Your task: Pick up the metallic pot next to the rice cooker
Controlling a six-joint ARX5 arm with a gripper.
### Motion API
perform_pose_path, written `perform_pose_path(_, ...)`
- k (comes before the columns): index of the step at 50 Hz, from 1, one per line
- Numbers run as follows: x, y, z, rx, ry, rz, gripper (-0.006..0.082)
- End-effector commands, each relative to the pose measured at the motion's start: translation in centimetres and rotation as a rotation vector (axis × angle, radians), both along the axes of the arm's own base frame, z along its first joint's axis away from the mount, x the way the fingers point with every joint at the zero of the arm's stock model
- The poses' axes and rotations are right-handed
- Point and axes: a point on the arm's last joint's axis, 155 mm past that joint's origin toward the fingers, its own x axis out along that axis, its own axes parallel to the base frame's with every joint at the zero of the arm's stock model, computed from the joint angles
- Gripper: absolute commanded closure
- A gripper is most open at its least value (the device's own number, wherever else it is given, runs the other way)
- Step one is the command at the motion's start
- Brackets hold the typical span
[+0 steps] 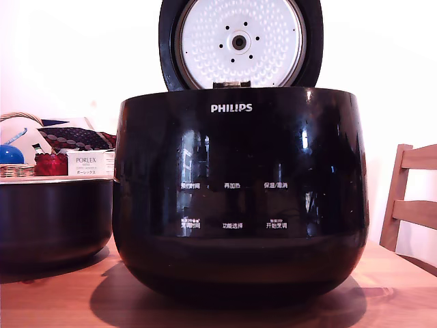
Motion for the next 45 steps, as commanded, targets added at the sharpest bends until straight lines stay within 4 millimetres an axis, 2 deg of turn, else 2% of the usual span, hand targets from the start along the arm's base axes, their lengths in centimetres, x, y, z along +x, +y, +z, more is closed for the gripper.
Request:
perform_pose_path(1,-2.1,-0.6,1.2,0.128,0.117,-0.092,0.0791)
perform_pose_path(12,-3.0,-1.0,1.4,0.180,0.175,-0.133,0.0791)
perform_pose_path(19,-3.8,-2.0,0.9,0.331,0.209,-0.217,0.0791)
perform_pose_path(21,-4.1,-2.4,0.3,0.350,0.249,-0.250,0.0791)
perform_pose_path(24,-4.4,-2.8,-0.6,0.472,0.265,-0.305,0.0791)
perform_pose_path(34,-5.7,-2.9,-4.6,0.684,0.452,-0.437,0.0791)
perform_pose_path(45,-7.4,-2.2,-9.1,0.769,0.722,-0.533,0.0791)
